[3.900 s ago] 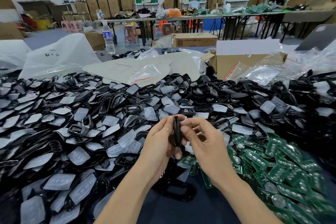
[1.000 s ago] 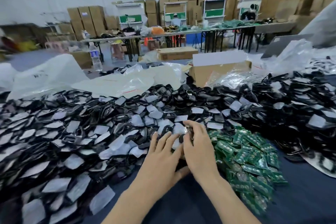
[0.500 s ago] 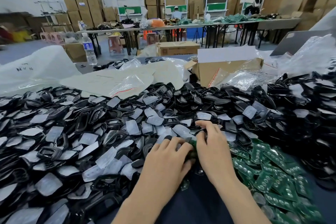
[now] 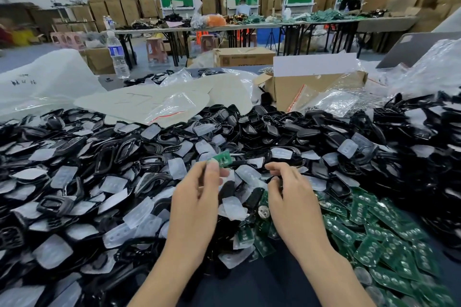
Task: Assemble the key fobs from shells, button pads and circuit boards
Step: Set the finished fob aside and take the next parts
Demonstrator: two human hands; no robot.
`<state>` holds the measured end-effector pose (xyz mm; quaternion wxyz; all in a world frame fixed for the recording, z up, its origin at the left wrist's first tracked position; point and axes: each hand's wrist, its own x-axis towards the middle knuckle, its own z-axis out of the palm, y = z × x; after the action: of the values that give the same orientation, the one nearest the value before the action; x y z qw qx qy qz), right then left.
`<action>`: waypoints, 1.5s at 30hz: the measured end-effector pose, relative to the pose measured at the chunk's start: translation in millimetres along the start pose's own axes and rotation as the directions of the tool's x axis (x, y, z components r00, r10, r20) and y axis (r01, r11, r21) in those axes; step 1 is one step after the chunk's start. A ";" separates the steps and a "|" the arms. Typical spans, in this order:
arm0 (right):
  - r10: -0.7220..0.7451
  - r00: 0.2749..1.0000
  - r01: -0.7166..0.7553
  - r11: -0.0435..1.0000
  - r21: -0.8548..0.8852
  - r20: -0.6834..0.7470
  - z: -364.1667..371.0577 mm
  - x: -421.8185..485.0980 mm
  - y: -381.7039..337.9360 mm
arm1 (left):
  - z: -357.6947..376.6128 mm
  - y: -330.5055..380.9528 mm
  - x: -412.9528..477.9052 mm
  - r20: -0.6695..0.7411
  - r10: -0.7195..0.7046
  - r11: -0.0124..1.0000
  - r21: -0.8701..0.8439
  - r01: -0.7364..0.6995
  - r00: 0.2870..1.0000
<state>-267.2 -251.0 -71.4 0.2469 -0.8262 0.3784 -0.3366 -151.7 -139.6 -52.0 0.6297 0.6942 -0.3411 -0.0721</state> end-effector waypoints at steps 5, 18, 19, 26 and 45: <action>-0.047 0.999 0.046 0.997 -0.062 -0.015 1.5 -1.5 -3.9 | -14.2 -1.5 10.7 -0.088 -0.177 0.955 -0.257 0.150 0.980; 0.206 0.978 -0.189 0.952 -0.242 0.044 12.3 45.0 -12.3 | -13.8 -1.7 9.2 0.063 -0.088 0.957 -0.270 0.101 0.994; 0.233 0.970 -0.210 0.946 -0.247 0.067 12.8 49.1 -12.8 | -13.4 -1.6 8.1 0.084 -0.067 0.964 -0.251 0.087 0.994; 0.248 0.965 -0.236 0.963 -0.128 0.086 7.7 51.1 -13.2 | -12.6 -4.2 9.0 0.064 -0.070 0.956 -0.281 0.085 0.995; 0.182 0.983 -0.181 0.927 -0.328 -0.027 -34.3 112.8 17.2 | -12.2 -7.9 7.8 0.035 -0.040 0.979 -0.198 0.046 0.999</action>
<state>-245.7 -355.7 -18.8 0.1362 -0.8178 0.5036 -0.2430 -136.3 -134.1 -54.3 0.6887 0.6341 -0.3266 -0.1299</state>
